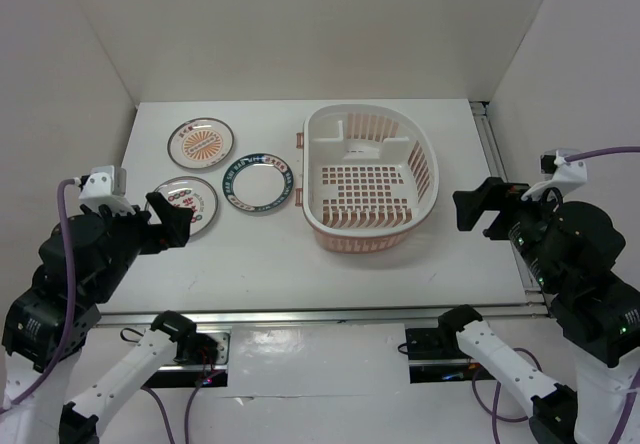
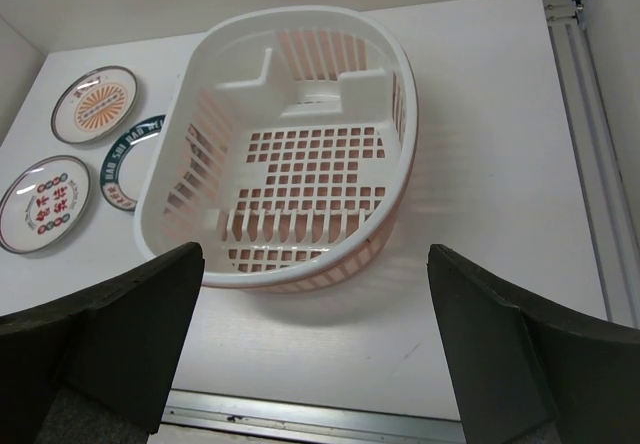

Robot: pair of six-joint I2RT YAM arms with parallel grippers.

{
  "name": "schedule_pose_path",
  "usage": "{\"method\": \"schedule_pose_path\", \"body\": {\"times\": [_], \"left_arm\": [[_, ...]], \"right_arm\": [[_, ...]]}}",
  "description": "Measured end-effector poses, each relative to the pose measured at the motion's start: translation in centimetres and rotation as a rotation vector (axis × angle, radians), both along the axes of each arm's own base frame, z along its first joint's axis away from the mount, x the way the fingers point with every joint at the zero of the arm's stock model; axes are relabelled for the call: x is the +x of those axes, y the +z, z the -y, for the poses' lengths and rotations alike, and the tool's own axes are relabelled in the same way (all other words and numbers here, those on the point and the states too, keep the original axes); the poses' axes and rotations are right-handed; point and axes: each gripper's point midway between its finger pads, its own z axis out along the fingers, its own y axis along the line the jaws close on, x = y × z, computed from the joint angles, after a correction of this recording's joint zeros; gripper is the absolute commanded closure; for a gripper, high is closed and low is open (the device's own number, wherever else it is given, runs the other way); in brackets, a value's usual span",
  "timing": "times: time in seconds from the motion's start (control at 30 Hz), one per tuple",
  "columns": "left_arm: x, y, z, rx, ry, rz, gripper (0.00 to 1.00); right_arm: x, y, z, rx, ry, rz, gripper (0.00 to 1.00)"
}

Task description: Load the plates into the dish rack

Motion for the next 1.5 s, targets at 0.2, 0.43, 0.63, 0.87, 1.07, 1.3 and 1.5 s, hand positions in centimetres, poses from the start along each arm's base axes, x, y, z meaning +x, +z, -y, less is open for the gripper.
{"method": "schedule_pose_path", "body": {"times": [0.2, 0.43, 0.63, 0.87, 1.07, 1.3, 1.5], "left_arm": [[0.5, -0.5, 0.7, -0.019, -0.017, -0.021, 0.0], [4.7, -2.5, 4.8, -0.095, -0.101, -0.096, 0.0], [12.3, -4.0, 7.9, -0.144, -0.04, -0.219, 0.0], [22.4, -4.3, 2.5, -0.201, 0.189, -0.22, 0.0], [27.6, -6.0, -4.5, -0.296, 0.307, -0.205, 0.0], [32.6, -13.2, -9.3, -0.354, 0.348, -0.295, 0.02], [34.9, -20.0, -11.3, -0.396, 0.357, -0.403, 0.03]], "right_arm": [[0.7, -0.7, -0.8, 0.003, 0.026, -0.006, 0.0], [4.8, -2.6, -5.0, 0.039, 0.167, -0.063, 0.0], [8.3, -4.6, -8.5, 0.106, 0.289, -0.094, 0.0], [9.9, -2.7, -9.8, 0.107, 0.346, -0.035, 0.0], [11.7, 0.6, -11.9, 0.114, 0.442, 0.042, 0.0], [11.0, 1.1, -13.2, 0.128, 0.534, 0.059, 0.0], [9.7, 1.2, -14.9, 0.115, 0.612, 0.071, 0.0]]}}
